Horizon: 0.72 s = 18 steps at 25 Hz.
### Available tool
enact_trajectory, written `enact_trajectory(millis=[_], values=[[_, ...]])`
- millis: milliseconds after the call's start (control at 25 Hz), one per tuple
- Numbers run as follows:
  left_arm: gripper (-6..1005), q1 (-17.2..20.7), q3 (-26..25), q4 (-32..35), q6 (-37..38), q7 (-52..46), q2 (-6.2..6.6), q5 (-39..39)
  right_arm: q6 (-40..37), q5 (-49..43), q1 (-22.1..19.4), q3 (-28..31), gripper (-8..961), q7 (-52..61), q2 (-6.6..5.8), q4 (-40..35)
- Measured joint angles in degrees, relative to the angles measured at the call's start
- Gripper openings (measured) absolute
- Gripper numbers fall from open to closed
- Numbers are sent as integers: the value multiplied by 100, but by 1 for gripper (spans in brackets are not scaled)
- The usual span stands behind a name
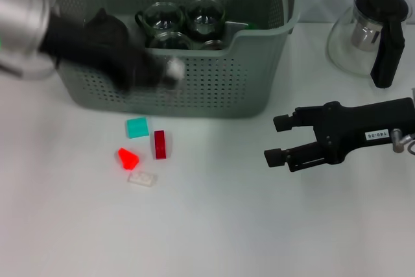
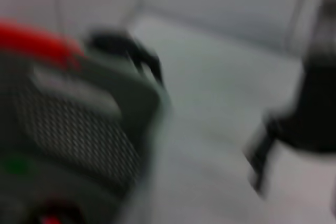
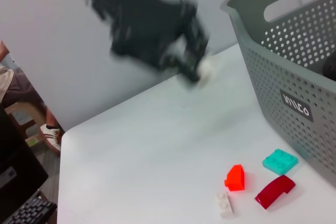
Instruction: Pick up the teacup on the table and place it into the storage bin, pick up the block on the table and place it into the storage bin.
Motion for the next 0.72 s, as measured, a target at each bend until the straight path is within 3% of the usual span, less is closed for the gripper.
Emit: enact_trajectory(millis=[200, 440, 560, 720], values=[[160, -432, -167, -498, -1320, -480, 394, -698, -61, -1, -7, 10, 946, -51, -7, 0], [159, -979, 227, -1944, -3206, -651, 735, -668, -89, -5, -8, 18, 946, -54, -7, 0], [158, -1014, 566, -2348, -3937, -693, 795, -604, -106, -6, -9, 18, 945, -24, -7, 0], [182, -971, 763, -2441, -4451, -770, 692, -170, -139, -12, -20, 20, 945, -9, -7, 4]])
